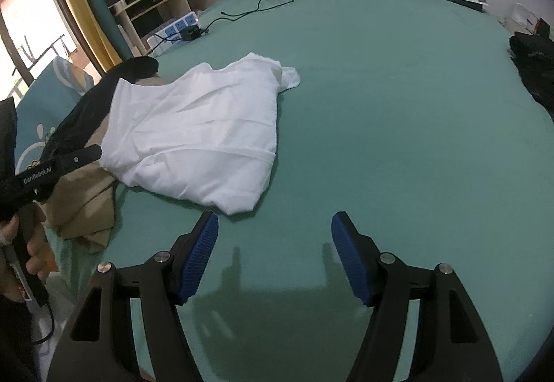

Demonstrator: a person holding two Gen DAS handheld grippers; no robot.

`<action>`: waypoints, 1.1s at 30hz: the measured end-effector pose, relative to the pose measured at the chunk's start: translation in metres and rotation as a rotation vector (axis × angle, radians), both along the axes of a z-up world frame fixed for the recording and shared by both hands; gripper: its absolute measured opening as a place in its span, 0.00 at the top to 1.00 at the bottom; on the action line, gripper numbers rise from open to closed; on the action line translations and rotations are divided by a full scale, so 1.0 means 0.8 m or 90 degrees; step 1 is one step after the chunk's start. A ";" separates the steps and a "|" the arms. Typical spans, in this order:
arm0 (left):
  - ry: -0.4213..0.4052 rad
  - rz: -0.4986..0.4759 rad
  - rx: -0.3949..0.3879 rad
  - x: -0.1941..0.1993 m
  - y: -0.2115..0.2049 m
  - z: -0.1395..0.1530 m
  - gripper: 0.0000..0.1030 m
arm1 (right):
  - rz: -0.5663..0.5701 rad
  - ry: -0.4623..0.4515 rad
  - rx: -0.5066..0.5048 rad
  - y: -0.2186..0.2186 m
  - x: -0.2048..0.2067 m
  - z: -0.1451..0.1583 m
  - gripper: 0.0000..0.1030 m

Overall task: Fold large clothes
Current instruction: 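Withdraw both open grippers away from the folded white garment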

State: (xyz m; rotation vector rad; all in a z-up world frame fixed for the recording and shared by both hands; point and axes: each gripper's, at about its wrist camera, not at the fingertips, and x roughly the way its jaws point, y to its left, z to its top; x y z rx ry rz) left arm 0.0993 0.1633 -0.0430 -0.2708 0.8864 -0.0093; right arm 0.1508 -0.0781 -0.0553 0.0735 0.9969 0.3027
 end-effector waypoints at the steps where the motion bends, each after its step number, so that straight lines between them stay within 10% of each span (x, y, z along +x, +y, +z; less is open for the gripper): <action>1: -0.004 0.000 -0.005 -0.007 -0.003 0.002 0.57 | -0.003 -0.003 0.001 -0.005 -0.007 0.005 0.34; 33: -0.091 -0.030 -0.050 -0.141 -0.119 0.129 0.52 | -0.154 -0.045 0.069 -0.201 -0.164 0.096 0.34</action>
